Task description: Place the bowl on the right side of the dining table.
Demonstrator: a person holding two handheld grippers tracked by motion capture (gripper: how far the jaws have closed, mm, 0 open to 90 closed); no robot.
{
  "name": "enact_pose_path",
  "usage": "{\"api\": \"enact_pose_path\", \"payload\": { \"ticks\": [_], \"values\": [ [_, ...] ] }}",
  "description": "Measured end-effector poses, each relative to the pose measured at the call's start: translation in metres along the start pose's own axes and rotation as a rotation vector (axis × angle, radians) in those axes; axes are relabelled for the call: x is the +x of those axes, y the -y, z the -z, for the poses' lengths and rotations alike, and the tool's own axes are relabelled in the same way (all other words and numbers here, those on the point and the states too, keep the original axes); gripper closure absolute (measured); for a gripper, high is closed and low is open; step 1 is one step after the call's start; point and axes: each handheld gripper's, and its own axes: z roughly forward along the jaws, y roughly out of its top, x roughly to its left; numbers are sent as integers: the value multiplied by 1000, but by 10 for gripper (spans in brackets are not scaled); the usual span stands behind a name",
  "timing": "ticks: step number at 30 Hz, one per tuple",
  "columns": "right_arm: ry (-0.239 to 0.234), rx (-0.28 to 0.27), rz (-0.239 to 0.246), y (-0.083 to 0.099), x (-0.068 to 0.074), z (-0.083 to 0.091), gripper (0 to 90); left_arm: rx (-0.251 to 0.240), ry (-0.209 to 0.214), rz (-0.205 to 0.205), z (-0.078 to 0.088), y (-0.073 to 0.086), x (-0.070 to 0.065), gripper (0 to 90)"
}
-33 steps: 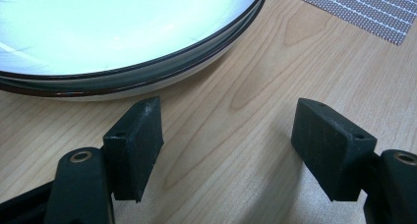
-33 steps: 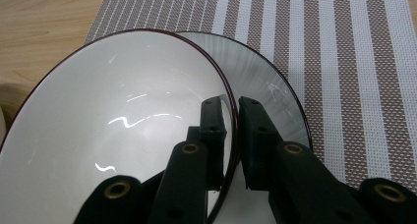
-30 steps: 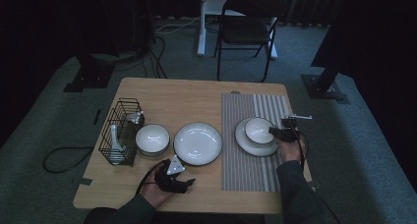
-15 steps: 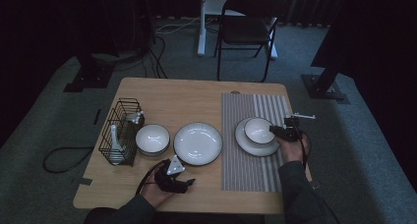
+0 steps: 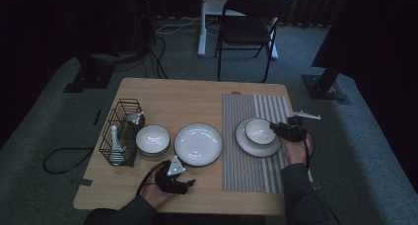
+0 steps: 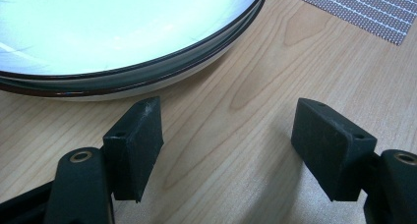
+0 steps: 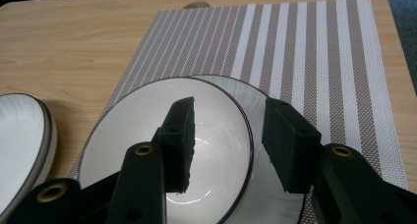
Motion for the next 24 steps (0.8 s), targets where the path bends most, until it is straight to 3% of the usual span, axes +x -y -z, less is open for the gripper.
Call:
{"api": "enact_pose_path", "payload": {
  "ticks": [12, 24],
  "values": [
    [-46, -35, 26, 1, 14, 8, 528, 1, -5, 4, 1, 0, 0, 290],
    [-103, -29, 150, 12, 48, 7, 503, 8, -6, 7, 1, 0, -1, 290]
  ]
}}
